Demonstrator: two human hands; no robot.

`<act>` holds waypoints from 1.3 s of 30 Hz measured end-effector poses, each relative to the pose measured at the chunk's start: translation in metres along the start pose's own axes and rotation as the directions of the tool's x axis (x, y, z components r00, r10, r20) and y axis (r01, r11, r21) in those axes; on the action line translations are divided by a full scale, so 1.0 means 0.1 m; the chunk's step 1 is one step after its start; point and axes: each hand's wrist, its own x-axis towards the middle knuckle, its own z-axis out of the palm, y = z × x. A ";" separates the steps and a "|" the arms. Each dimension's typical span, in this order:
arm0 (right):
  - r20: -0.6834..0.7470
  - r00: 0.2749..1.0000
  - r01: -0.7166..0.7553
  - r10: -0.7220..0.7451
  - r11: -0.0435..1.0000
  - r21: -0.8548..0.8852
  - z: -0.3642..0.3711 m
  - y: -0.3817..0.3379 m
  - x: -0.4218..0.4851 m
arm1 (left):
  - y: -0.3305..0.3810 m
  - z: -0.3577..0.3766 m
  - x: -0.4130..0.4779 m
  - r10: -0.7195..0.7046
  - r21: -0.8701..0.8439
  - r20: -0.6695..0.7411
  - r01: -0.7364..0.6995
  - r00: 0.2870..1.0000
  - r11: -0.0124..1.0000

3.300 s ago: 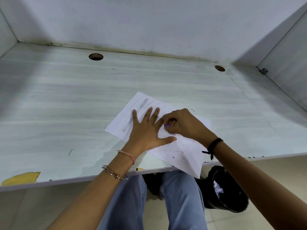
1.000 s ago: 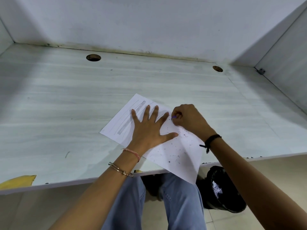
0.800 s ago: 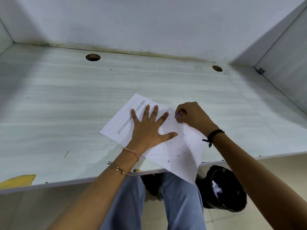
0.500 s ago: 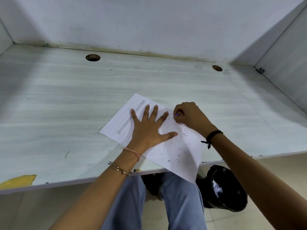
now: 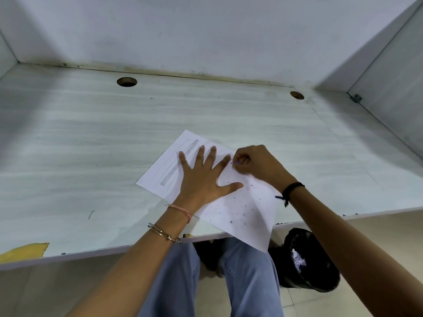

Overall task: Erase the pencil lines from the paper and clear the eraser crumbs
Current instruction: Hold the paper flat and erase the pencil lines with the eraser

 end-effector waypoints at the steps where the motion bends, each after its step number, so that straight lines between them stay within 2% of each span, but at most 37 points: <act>1: -0.043 0.999 -0.033 0.034 0.999 0.007 -0.02 0.04 0.04 | 0.01 0.00 -0.01 -0.004 -0.002 -0.002 0.004 1.000 1.000; 4: -0.069 0.995 -0.067 0.067 0.998 -0.002 0.01 0.08 0.09 | 0.01 -0.03 -0.02 -0.016 -0.006 -0.012 0.016 1.000 1.000; 5: -0.071 0.994 -0.082 0.085 0.996 0.047 0.02 0.11 0.07 | 0.02 -0.05 -0.01 -0.023 -0.019 -0.019 0.023 1.000 1.000; 8: -0.101 0.972 -0.165 0.214 0.918 0.360 -0.06 0.25 -0.06 | 0.08 -0.08 0.06 -0.018 -0.026 -0.068 0.017 0.998 1.000; 9: -0.123 0.960 -0.179 0.251 0.891 0.417 -0.08 0.31 -0.09 | 0.10 -0.08 0.09 -0.004 -0.031 -0.088 0.001 0.996 1.000; 12: -0.133 0.947 -0.202 0.293 0.864 0.462 -0.10 0.41 -0.16 | 0.13 -0.01 0.13 0.036 -0.071 -0.121 -0.045 0.992 0.996; 15: -0.130 0.958 -0.162 0.254 0.858 0.488 -0.09 0.38 -0.15 | 0.11 0.03 0.14 0.031 -0.053 -0.100 -0.036 0.995 0.998; 17: -0.161 0.964 -0.120 0.213 0.885 0.450 -0.05 0.30 -0.11 | 0.11 0.02 0.15 0.031 -0.043 -0.083 -0.034 0.996 0.998; 22: -0.161 0.984 -0.049 0.080 0.982 0.184 0.09 0.15 0.00 | 0.11 0.03 0.15 0.030 -0.014 -0.068 -0.031 0.997 0.999; 26: -0.237 0.967 -0.076 0.097 0.993 0.094 -0.07 0.21 0.12 | 0.12 0.03 0.15 0.025 -0.029 -0.054 -0.026 0.998 0.999; 30: -0.120 0.993 0.008 0.001 0.997 0.079 0.04 0.06 0.04 | 0.11 0.02 0.16 0.028 -0.022 -0.069 -0.029 0.997 0.999; 35: -0.235 0.964 -0.107 0.126 0.990 0.089 -0.10 0.25 0.14 | 0.11 0.03 0.15 0.027 -0.026 -0.070 -0.029 0.997 0.999; 39: -0.119 0.993 -0.013 0.024 0.996 0.092 0.04 0.06 0.03 | 0.11 0.04 0.16 0.034 -0.021 -0.072 -0.035 0.997 0.999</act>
